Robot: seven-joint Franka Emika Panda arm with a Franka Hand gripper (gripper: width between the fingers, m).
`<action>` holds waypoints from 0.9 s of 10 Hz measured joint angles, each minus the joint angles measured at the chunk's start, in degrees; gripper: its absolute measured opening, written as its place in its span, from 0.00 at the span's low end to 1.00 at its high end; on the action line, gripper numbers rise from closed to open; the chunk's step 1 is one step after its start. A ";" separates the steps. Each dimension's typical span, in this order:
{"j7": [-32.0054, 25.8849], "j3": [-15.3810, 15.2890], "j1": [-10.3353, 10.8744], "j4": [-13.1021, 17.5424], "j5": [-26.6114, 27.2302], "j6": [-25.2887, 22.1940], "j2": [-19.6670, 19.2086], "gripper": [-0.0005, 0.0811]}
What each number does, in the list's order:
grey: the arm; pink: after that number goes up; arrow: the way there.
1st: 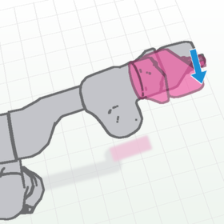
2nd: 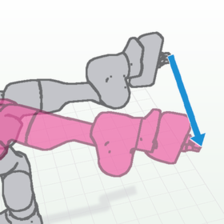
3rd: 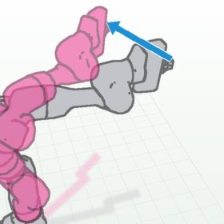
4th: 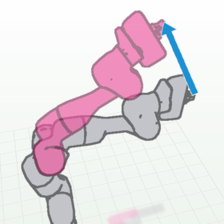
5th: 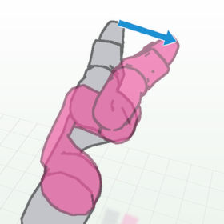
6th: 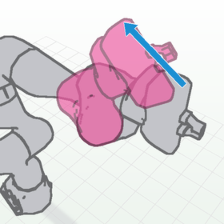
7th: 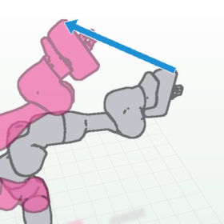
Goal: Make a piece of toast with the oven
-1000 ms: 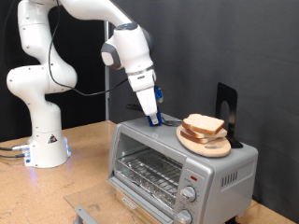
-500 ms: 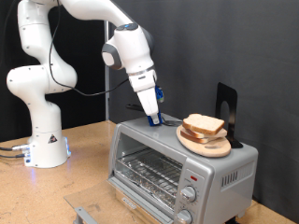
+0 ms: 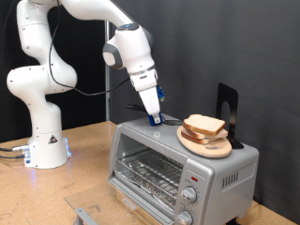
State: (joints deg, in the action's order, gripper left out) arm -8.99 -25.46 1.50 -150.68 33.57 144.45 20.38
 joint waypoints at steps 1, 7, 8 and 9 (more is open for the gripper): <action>-0.04 0.00 0.20 -0.23 0.00 -0.01 0.24 1.00; 0.07 0.06 -0.08 -1.30 0.00 0.10 1.28 1.00; 0.07 0.19 -0.12 -1.30 0.03 0.17 1.28 1.00; 0.07 0.32 -0.12 -1.30 0.12 0.20 1.29 1.00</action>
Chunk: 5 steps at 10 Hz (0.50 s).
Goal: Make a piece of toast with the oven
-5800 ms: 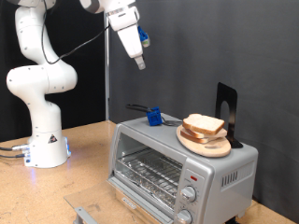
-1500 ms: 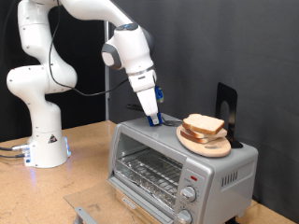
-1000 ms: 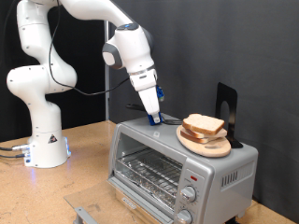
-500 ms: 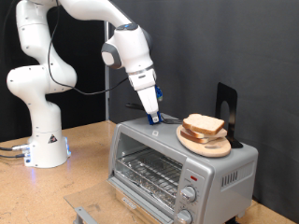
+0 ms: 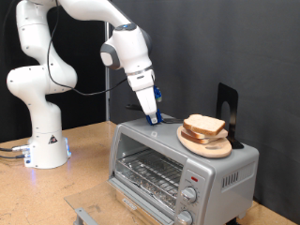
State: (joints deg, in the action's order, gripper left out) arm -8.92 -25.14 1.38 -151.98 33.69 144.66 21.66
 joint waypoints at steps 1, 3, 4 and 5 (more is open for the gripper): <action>-0.02 0.13 0.00 0.00 0.10 0.01 0.03 1.00; -0.09 0.32 0.02 0.00 0.23 0.01 0.27 1.00; -0.11 0.32 0.03 0.00 0.27 0.01 0.42 0.83; -0.11 0.33 0.04 0.00 0.30 0.01 0.54 0.66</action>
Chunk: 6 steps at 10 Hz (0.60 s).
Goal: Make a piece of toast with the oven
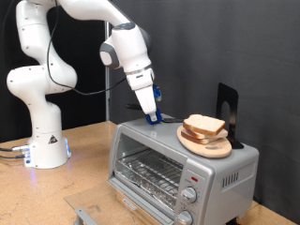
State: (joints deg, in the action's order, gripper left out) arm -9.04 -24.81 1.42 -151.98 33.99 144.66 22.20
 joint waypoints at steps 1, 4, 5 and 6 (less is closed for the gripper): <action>0.00 0.00 0.00 0.00 0.01 0.00 0.06 0.61; 0.00 0.00 0.00 -0.06 0.01 -0.03 0.19 0.61; 0.00 0.00 0.00 -0.09 0.01 -0.03 0.20 0.61; 0.00 0.00 0.00 -0.11 0.01 -0.03 0.21 0.61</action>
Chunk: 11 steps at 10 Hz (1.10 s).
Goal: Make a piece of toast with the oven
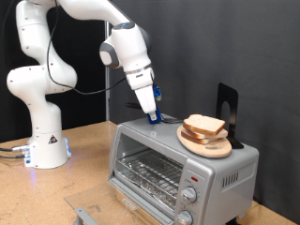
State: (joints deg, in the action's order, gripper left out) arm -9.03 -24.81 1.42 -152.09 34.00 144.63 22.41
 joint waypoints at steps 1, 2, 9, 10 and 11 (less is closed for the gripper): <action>0.00 0.00 0.00 -0.01 0.00 0.00 0.00 0.61; 0.00 0.00 0.00 -0.04 -0.02 0.00 0.00 0.61; 0.02 -0.01 -0.02 -0.10 -0.11 0.00 0.01 0.97; -0.37 0.04 0.04 -0.10 0.13 0.00 0.01 0.99; -1.46 0.17 0.14 -0.07 0.63 -0.06 0.03 0.99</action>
State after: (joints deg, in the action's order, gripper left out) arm -10.50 -24.64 1.56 -152.16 34.63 144.57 22.44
